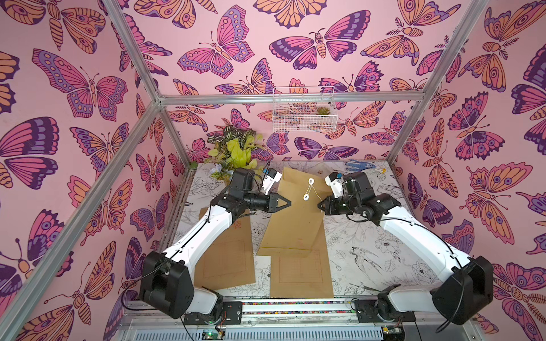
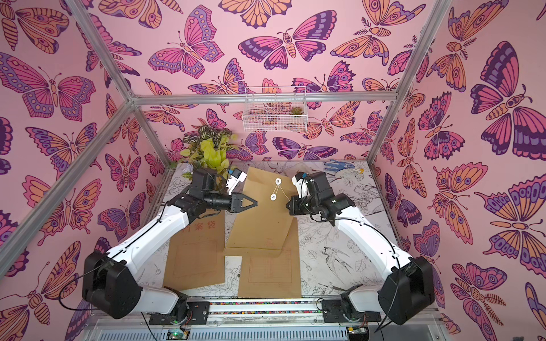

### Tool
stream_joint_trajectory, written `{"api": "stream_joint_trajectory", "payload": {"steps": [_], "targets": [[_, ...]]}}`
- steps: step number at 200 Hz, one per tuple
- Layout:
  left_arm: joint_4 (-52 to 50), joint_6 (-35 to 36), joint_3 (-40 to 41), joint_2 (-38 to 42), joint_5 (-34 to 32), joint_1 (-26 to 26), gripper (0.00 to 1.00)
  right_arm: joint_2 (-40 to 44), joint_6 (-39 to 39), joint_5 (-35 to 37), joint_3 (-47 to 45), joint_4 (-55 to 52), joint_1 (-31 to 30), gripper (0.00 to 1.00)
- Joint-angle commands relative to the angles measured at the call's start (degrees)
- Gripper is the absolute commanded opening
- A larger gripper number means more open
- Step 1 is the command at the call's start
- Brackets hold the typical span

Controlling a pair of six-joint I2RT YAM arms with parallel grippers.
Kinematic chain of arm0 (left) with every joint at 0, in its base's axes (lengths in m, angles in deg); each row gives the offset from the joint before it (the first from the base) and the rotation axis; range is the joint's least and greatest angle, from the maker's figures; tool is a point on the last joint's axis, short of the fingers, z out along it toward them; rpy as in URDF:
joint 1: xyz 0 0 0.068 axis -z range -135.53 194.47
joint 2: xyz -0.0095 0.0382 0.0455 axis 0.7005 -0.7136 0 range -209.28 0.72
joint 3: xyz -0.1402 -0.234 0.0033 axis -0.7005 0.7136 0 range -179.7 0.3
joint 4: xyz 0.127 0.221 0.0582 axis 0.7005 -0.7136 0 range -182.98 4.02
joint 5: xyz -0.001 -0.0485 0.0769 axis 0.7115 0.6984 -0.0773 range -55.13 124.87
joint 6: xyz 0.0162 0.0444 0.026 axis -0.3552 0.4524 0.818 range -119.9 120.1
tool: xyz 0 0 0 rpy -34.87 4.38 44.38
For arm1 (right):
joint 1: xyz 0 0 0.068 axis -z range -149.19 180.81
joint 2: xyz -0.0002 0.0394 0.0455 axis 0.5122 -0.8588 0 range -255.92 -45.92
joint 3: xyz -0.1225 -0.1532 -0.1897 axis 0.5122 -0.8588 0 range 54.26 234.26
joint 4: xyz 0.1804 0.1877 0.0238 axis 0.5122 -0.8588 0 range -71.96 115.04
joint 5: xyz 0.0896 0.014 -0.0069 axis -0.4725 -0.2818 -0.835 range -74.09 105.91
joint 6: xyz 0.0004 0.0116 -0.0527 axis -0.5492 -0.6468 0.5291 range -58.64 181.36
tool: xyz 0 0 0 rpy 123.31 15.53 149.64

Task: Close the mouth of the file bag
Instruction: Close the file bag.

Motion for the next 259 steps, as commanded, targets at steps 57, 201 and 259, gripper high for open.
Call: {"api": "stream_joint_trajectory", "payload": {"steps": [57,201,259], "targets": [[0.36,0.92,0.08,2.13,1.67,-0.55,0.00,-2.11,-0.84,2.82,0.92,-1.32,-2.18,0.00],[-1.39,2.50,1.91,3.38,2.31,-0.55,0.00,-2.87,9.57,6.98,17.66,-18.75,6.02,0.00],[-1.40,2.67,2.10,3.86,4.01,0.06,0.00,-6.93,11.60,9.03,23.18,-20.63,7.00,0.00]]}}
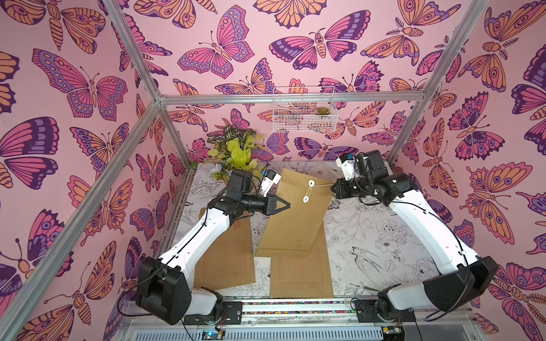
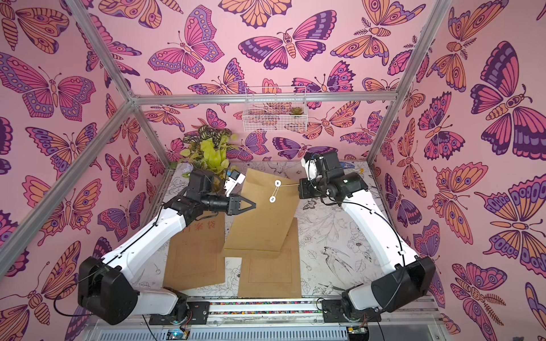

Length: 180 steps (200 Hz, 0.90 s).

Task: Close the mouth of the file bag
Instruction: Close the file bag.

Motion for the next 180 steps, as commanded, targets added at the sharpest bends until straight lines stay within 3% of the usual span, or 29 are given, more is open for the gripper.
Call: {"api": "stream_joint_trajectory", "payload": {"steps": [1,75,115,180], "targets": [[-0.22,1.19,0.87,1.72,2.46,0.35,0.00,-1.98,1.70,1.95,2.27,-2.53,0.49,0.00],[-2.26,3.28,0.61,0.45,1.93,1.72,0.00,-5.62,3.21,4.10,8.13,-4.23,-1.59,0.00],[-2.38,3.24,0.26,0.59,0.72,1.63,0.00,-4.98,3.40,4.23,6.50,-5.03,-3.42,0.00],[-2.38,3.51,0.67,0.14,1.44,2.04,0.00,-6.78,5.78,11.13,11.25,-8.53,-5.01,0.00]]}}
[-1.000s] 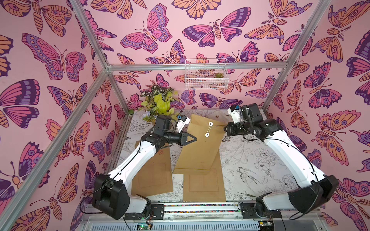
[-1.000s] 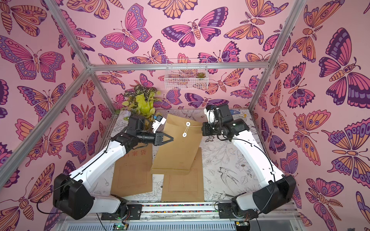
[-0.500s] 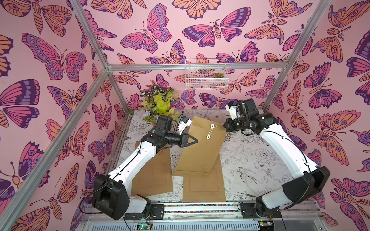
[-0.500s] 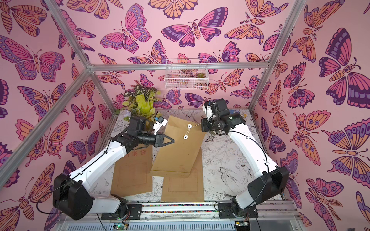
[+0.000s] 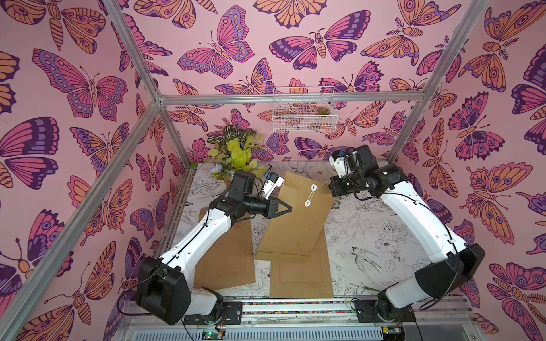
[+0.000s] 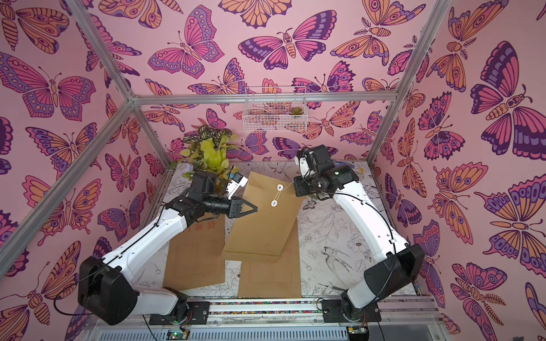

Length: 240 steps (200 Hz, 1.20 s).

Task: Close the mouth of the file bag
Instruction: Close the file bag.

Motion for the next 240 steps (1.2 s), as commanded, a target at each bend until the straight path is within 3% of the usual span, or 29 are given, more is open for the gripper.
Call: {"api": "stream_joint_trajectory", "payload": {"steps": [1,139,201,240], "targets": [[-0.13,1.18,0.66,0.14,1.37,0.50,0.00,-0.94,1.78,3.93,3.22,-2.58,-1.51,0.00],[-0.62,2.54,3.19,-0.91,-0.33,2.45,0.00,-9.71,5.98,14.83,17.98,-9.81,-11.37,0.00],[-0.71,2.27,3.56,-1.18,-3.10,1.67,0.00,-11.43,9.55,29.14,21.13,-16.57,-15.35,0.00],[-0.71,2.14,3.36,-1.42,-3.55,1.48,0.00,-12.90,10.20,29.99,22.45,-20.51,-16.58,0.00]]}}
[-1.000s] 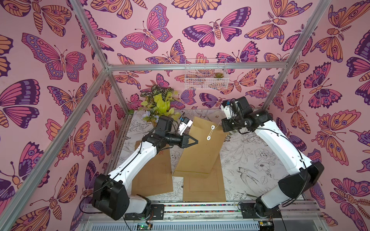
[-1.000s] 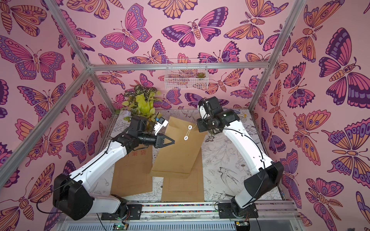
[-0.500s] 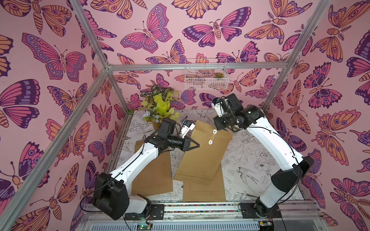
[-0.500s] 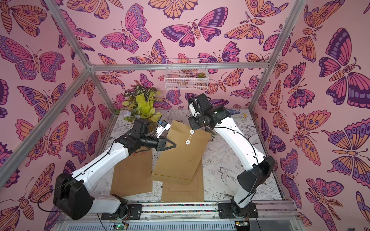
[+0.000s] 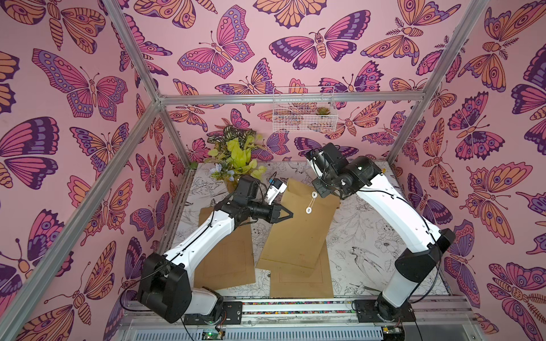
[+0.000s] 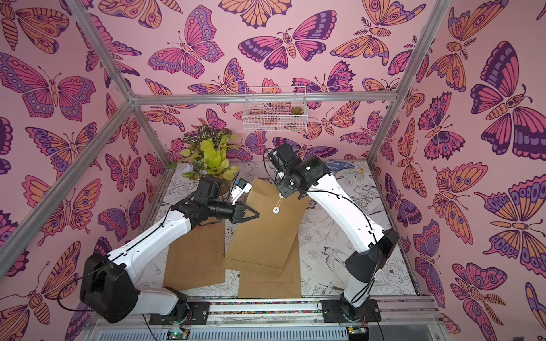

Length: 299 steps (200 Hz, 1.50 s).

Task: Close the mouth of the file bag
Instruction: Close the file bag.

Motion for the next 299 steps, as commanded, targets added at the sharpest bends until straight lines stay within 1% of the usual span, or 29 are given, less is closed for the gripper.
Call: {"api": "stream_joint_trajectory", "payload": {"steps": [1,24,80,124,156,192,226,271,279,299], "targets": [[-0.49,0.82,0.67,-0.51,-0.29,-0.33,0.00,-1.64,0.98,2.50,1.98,-4.74,-1.06,0.00],[-0.44,0.95,0.50,-0.72,-0.34,-0.33,0.00,-2.83,0.32,-2.35,3.52,-5.63,-1.00,0.00],[-0.51,0.94,0.87,-0.69,-0.36,-0.01,0.00,-4.82,-2.91,-15.46,7.38,-2.71,1.05,0.00],[-0.49,0.93,0.81,-0.46,-0.73,0.10,0.00,-5.11,-4.65,-24.47,6.54,-0.92,1.09,0.00],[-0.43,1.06,0.35,-0.61,-0.81,0.11,0.00,-2.82,-5.84,-29.97,1.54,1.75,1.64,0.00],[-0.49,1.00,0.05,-0.57,-0.91,0.02,0.00,0.89,-7.88,-36.64,-6.60,5.93,2.83,0.00],[-0.49,0.92,-0.30,-0.57,-1.08,-0.07,0.00,4.71,-9.44,-37.33,-14.24,9.37,3.90,0.00],[-0.48,0.66,-0.91,-0.59,-0.82,-0.11,0.00,9.49,-10.80,-38.21,-24.26,14.73,7.71,0.00],[-0.48,0.72,-0.94,-0.63,-0.75,-0.07,0.00,12.13,-11.19,-38.64,-26.08,16.29,8.33,0.00],[-0.49,0.56,-1.20,-0.73,-0.64,0.02,0.00,14.83,-12.80,-38.91,-30.35,20.97,9.04,0.04]]}}
